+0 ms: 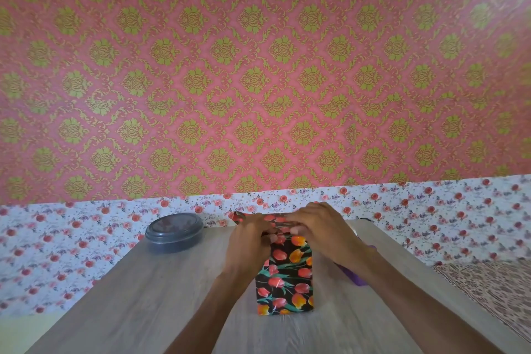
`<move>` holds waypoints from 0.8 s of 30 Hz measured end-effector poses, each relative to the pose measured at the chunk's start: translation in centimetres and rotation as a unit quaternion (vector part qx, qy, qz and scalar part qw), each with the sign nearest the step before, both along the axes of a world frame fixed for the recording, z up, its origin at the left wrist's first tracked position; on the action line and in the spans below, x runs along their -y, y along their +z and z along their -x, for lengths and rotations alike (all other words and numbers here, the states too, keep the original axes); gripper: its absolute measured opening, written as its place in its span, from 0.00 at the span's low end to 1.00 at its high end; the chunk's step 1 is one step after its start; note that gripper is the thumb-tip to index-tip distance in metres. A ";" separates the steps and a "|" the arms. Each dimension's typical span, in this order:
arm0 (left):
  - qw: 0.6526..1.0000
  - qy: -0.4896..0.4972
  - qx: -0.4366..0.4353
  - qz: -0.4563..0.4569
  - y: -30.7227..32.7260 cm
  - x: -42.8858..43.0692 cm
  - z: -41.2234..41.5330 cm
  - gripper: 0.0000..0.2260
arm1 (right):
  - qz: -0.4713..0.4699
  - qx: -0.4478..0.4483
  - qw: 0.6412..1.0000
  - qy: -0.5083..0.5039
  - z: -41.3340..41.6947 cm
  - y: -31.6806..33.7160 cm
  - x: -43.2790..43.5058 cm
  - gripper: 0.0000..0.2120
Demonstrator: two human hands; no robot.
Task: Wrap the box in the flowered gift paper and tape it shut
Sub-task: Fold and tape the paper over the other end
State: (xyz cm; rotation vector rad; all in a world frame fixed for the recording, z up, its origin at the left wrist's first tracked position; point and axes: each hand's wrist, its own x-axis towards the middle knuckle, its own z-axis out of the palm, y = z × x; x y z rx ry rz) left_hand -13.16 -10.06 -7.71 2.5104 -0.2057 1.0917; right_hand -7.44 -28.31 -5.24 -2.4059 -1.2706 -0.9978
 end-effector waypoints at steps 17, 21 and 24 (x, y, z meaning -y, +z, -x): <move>0.985 -0.013 0.120 -0.122 -2.8 -1.6 0.4 0.14 | 0.014 0.134 0.991 -0.028 0.4 -2.5 0.0 0.22; 0.992 -0.006 0.103 -0.071 -2.4 -1.0 0.6 0.11 | -0.009 0.136 0.991 -0.019 0.4 -2.9 0.0 0.24; 0.999 0.024 0.046 -0.003 -1.5 -0.5 0.6 0.06 | -0.038 0.108 0.993 -0.015 0.7 -2.8 0.0 0.23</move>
